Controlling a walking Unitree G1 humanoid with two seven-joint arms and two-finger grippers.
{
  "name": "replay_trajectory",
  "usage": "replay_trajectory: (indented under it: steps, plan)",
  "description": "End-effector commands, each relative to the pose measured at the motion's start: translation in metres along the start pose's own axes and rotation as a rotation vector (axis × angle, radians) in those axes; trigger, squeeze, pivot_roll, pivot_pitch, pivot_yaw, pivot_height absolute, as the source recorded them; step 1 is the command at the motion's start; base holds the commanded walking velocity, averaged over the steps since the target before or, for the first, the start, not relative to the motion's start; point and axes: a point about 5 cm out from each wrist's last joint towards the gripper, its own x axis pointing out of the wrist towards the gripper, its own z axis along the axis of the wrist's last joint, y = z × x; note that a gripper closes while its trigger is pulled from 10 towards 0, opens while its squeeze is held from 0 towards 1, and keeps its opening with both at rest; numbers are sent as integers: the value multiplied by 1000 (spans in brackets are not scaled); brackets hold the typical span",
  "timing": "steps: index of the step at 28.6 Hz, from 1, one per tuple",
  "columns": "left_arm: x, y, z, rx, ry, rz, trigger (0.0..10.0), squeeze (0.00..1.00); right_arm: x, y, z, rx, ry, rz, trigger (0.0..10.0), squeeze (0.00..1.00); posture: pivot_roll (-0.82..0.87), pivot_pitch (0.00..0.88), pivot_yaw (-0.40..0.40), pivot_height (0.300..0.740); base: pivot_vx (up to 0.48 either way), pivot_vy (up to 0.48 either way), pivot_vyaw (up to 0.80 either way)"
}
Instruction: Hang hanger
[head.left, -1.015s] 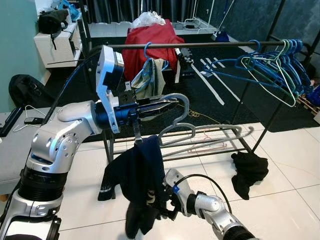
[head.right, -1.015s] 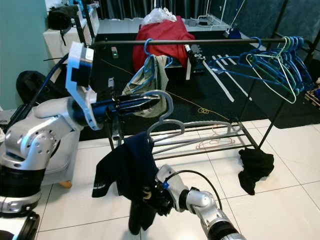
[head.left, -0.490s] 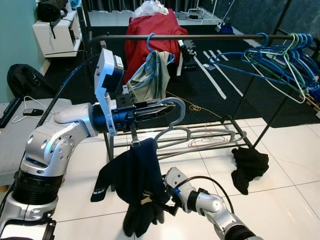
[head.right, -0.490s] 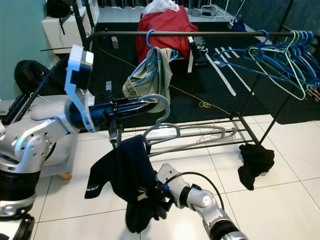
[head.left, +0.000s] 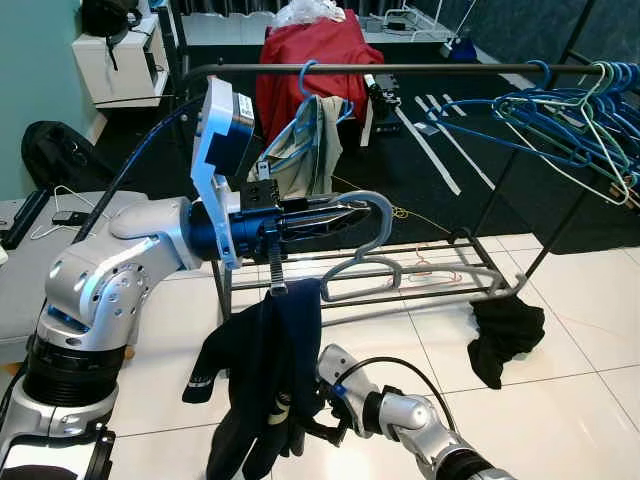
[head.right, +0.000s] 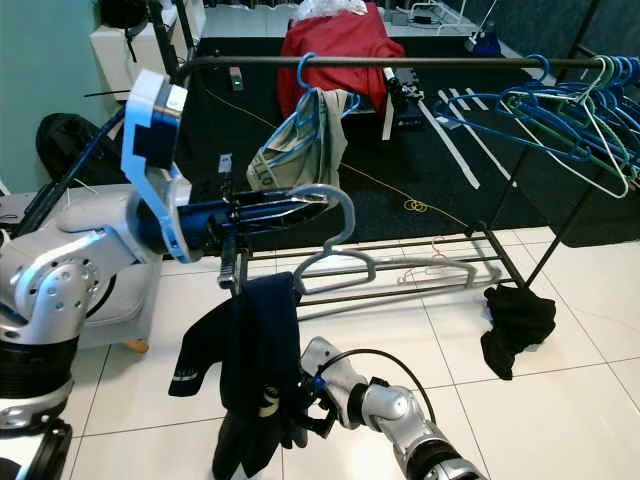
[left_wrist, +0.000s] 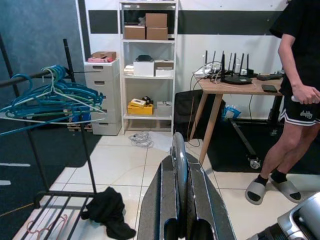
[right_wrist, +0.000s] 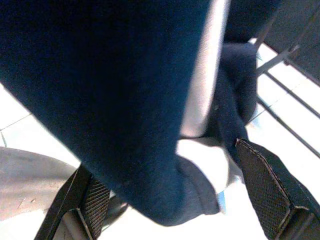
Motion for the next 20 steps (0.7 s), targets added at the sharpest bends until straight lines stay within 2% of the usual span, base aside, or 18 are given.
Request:
replay_trajectory:
  steps: [1,2,3,4,5,6,14,20]
  plan:
    - [7,-8,13,29,-50,-56,0,0,2,5,-4,-5,37,39,5882,0,46,191,-37,740,0,0,0]
    - [8,-8,14,29,-55,-59,0,0,2,5,-4,-8,38,42,4745,0,46,191,-37,740,0,0,0]
    - [8,-8,14,29,-55,-59,0,0,2,5,-4,-8,38,42,4745,0,46,191,-37,740,0,0,0]
    - [8,-8,16,29,-61,-59,0,0,2,5,-4,-6,35,48,1451,0,44,190,-34,740,0,0,0]
    - [8,-8,16,29,-61,-59,0,0,2,5,-4,-6,35,48,1451,0,44,190,-34,740,0,0,0]
    - [9,-8,17,29,-65,-57,0,0,1,4,-4,1,32,56,0,0,41,190,-31,740,0,0,0]
    - [9,-5,19,32,-61,-45,0,0,-3,2,-6,13,28,51,0,0,27,181,-23,740,0,0,0]
    - [7,-1,15,58,-17,-26,0,0,-16,-4,-15,13,21,-1,0,0,2,164,-18,740,0,0,0]
